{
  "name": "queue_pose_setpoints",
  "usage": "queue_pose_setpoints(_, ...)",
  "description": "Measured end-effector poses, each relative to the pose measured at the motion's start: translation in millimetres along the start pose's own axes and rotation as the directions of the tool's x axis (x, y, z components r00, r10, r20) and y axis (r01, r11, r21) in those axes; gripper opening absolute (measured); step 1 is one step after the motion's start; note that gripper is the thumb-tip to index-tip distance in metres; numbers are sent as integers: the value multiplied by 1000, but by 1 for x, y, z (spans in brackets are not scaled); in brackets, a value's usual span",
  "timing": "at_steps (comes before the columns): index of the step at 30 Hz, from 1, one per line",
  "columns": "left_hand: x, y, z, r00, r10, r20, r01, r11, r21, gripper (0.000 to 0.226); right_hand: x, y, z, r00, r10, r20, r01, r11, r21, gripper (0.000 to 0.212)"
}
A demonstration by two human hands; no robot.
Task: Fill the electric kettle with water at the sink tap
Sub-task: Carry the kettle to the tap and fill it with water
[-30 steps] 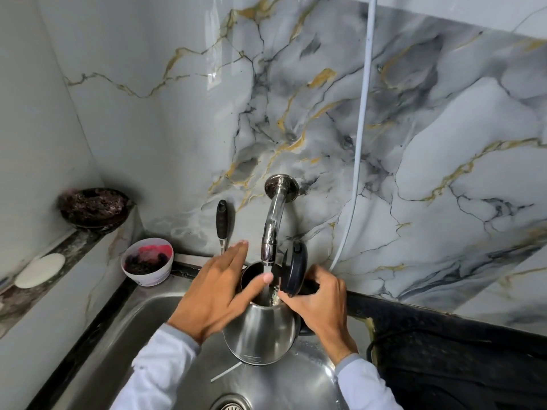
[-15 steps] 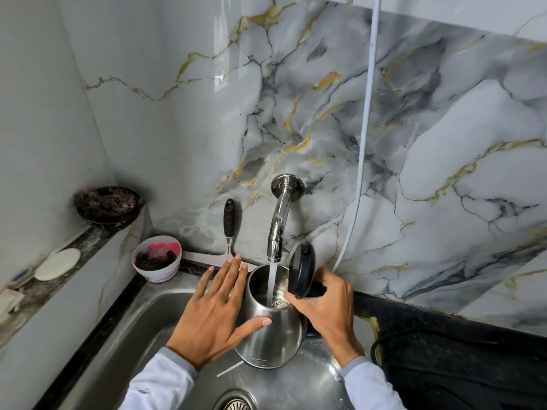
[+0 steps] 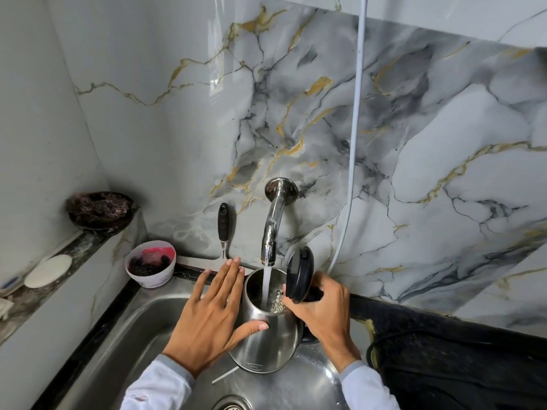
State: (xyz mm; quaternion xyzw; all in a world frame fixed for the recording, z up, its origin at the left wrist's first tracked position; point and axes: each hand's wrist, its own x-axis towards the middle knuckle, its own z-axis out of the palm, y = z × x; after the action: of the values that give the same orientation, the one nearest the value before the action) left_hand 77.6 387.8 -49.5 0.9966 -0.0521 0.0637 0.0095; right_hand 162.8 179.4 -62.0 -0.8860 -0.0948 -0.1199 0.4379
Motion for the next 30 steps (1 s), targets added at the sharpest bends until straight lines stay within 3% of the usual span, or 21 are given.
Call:
queue_pose_setpoints(16,-3,-4,7,998,26,-63,-26,1000,1,103,-3,3,4,1000,-11,0,11,1000,0,51)
queue_pose_setpoints(20,0,-12,8,998,60,5,-60,998,-23,105,-4,3,5,1000,-11,-14,11,1000,-7,50)
queue_pose_setpoints(22,10,-22,4,996,72,43,-65,986,-152,104,-5,2,5,1000,-8,-15,8,1000,-5,51)
queue_pose_setpoints(24,27,-32,-5,998,56,35,-37,911,-411,93,-4,1,5,1000,-4,-19,4,1000,-2,50)
queue_pose_setpoints(26,47,-39,-17,999,29,15,-13,761,-648,79,-3,-1,6,1000,-2,-20,2,1000,0,50)
queue_pose_setpoints(30,84,-37,-31,992,106,64,-3,539,-842,55,0,-3,5,1000,-3,-18,3,1000,14,50)
